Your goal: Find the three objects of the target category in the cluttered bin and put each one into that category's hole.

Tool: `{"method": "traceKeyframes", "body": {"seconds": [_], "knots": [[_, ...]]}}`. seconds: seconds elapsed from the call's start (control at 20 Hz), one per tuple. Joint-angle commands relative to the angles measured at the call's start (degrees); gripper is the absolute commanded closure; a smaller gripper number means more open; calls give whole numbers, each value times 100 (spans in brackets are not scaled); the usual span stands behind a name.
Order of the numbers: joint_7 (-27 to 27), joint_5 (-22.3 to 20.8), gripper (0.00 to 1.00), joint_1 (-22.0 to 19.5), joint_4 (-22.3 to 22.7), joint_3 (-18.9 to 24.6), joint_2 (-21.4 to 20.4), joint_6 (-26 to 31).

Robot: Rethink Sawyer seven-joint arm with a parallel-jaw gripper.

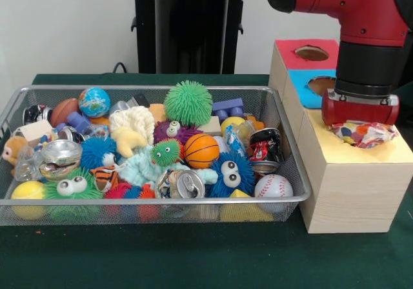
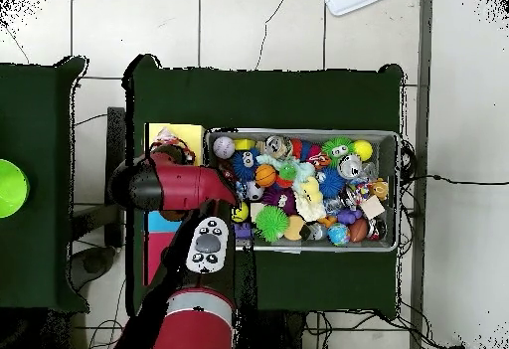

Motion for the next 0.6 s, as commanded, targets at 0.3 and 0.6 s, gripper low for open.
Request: {"method": "traceKeyframes", "body": {"seconds": [0.3,0.6], "knots": [[156,-393,0,-275,1234,189,-493,1919],[103,-441,0,-317,1257,215,-618,2030]]}}
